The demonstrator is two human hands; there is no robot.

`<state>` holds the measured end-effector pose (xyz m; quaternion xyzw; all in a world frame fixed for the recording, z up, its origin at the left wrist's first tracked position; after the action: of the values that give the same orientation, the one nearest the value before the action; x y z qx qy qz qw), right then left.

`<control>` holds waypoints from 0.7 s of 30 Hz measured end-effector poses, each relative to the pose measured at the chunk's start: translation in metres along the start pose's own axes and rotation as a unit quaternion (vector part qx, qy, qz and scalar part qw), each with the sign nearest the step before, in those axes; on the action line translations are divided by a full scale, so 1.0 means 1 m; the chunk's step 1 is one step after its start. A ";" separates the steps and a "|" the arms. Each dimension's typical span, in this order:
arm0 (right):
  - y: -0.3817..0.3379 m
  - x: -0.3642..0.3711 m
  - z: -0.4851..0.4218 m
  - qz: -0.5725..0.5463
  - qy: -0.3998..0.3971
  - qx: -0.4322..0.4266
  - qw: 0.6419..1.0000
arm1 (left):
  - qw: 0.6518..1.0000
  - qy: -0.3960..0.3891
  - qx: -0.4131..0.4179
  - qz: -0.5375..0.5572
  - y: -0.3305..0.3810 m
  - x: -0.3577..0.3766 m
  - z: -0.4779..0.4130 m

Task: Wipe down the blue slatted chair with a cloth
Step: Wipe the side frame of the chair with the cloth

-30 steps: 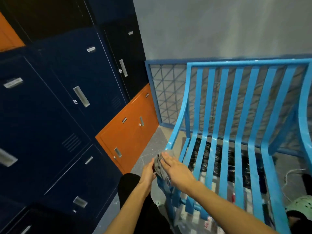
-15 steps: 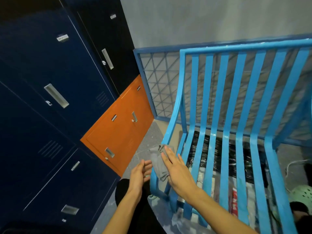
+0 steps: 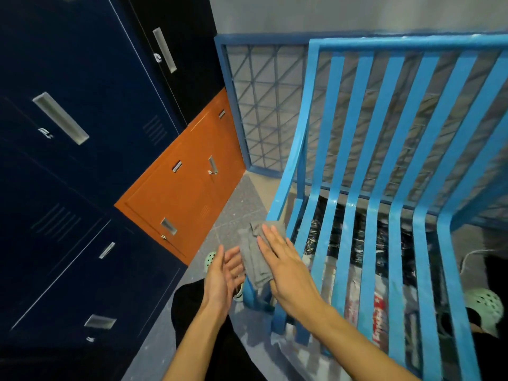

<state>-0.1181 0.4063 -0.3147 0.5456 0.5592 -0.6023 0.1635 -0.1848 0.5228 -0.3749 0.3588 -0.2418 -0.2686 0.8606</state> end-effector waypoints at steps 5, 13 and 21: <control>-0.031 0.029 0.016 0.093 -0.069 -0.101 0.988 | 0.996 0.010 0.055 -0.072 0.012 -0.003 -0.001; 0.003 0.000 0.002 0.037 -0.043 -0.017 0.998 | 0.988 0.012 0.097 -0.122 0.022 0.006 0.005; -0.021 0.024 0.014 0.141 -0.110 -0.147 0.973 | 0.988 -0.007 0.100 -0.116 0.023 0.005 0.010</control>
<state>-0.1499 0.4115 -0.3279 0.5194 0.5374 -0.5405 0.3862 -0.1805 0.5282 -0.3506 0.4672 -0.2301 -0.3436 0.7815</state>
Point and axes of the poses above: each hand's wrist, its own z-axis away from the middle knuckle, its own x-axis out of the palm, y = z × x, the point moved 9 cm from there along -z, towards the middle knuckle, and after that the axes turned 6 degrees about -x, right-handed, at the moved point
